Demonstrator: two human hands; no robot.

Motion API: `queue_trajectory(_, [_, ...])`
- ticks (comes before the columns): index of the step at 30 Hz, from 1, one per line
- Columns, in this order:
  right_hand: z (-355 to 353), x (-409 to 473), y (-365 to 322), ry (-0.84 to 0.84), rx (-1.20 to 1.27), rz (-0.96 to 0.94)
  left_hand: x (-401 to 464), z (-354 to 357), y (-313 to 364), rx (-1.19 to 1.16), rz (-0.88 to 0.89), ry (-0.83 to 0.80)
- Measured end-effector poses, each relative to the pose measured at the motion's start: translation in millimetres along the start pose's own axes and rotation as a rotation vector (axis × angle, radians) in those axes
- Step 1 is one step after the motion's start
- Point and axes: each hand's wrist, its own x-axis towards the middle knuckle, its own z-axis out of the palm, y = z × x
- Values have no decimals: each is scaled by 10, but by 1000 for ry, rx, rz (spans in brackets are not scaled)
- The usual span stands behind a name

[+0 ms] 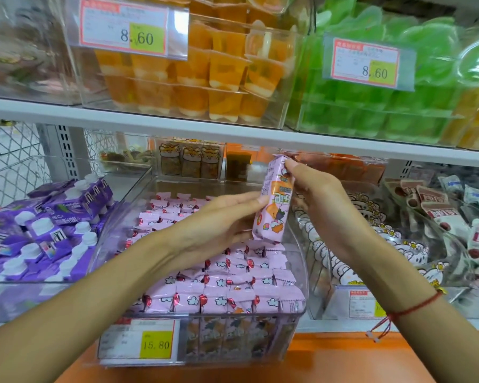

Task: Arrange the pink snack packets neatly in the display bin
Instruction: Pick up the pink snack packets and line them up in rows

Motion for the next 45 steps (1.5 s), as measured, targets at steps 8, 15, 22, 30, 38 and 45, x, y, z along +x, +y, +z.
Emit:
queue_trajectory(8, [-74, 31, 19, 178, 226, -95, 26, -21, 23, 37, 18, 161])
queue_trajectory(15, [-264, 41, 107, 143, -186, -64, 19, -165, 37, 182, 306, 511])
queue_trajectory(22, [-86, -34, 92, 9, -725, -513, -29, -103, 132, 839, 576, 523])
queue_trajectory(30, [-29, -25, 131, -30, -675, -560, 10, -29, 19, 715, 541, 525])
queue_trajectory(38, [-92, 61, 294, 64, -494, -375, 8, -255, -307, 1337, 78, 204])
queue_trajectory(45, [-200, 54, 229, -93, -1067, -430, 40, -353, -358, 1491, -33, 48])
